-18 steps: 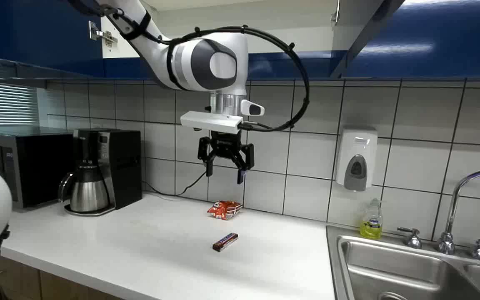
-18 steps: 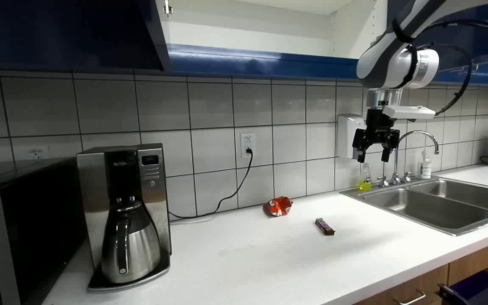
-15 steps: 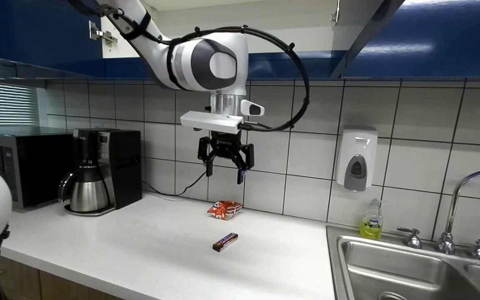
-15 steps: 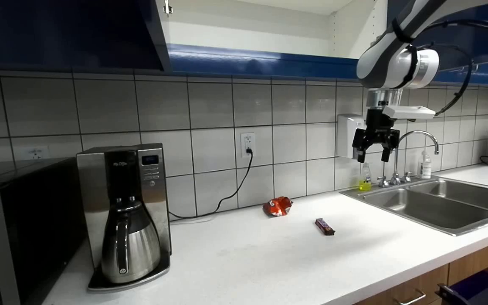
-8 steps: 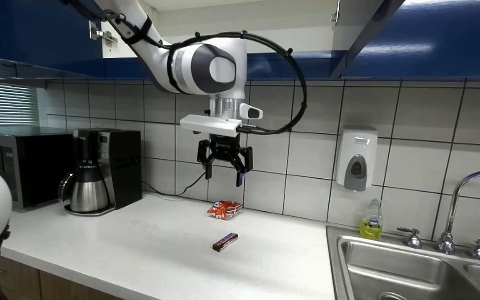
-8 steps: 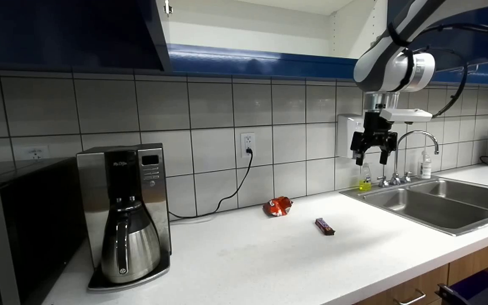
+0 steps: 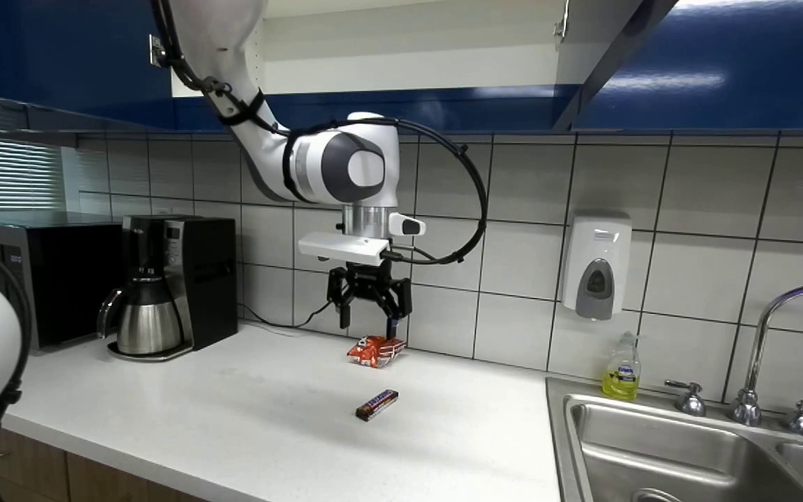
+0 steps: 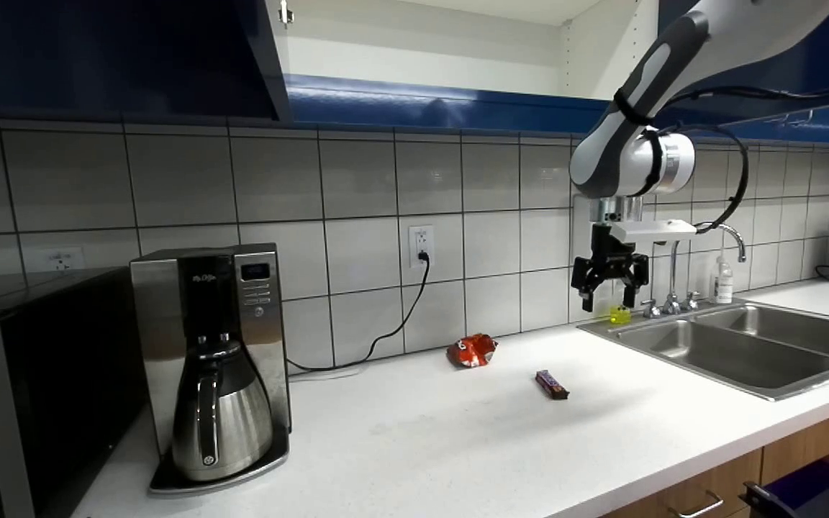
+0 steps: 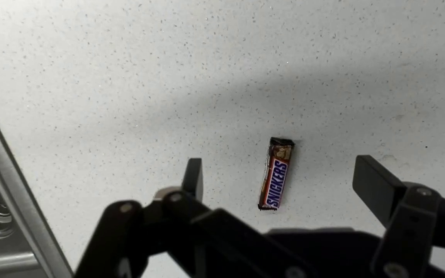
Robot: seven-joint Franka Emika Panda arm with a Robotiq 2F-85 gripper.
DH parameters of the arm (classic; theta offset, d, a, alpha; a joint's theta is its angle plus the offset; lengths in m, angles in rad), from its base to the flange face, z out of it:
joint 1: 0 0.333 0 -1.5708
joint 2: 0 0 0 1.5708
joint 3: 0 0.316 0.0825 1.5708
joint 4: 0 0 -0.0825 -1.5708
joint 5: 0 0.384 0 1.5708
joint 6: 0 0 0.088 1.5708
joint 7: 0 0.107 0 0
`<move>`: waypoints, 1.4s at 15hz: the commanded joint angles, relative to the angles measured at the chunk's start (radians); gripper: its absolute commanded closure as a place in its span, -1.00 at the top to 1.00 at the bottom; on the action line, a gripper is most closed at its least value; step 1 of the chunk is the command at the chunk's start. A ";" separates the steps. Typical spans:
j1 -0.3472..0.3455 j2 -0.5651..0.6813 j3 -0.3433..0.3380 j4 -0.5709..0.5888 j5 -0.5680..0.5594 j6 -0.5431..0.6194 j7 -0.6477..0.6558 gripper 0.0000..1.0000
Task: Shift the snickers bar to the open cupboard
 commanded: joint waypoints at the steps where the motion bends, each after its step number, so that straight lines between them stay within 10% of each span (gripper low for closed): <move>1: -0.010 0.105 0.032 0.058 0.034 0.029 0.055 1.00; 21: -0.012 0.570 0.100 0.395 0.146 0.090 0.187 1.00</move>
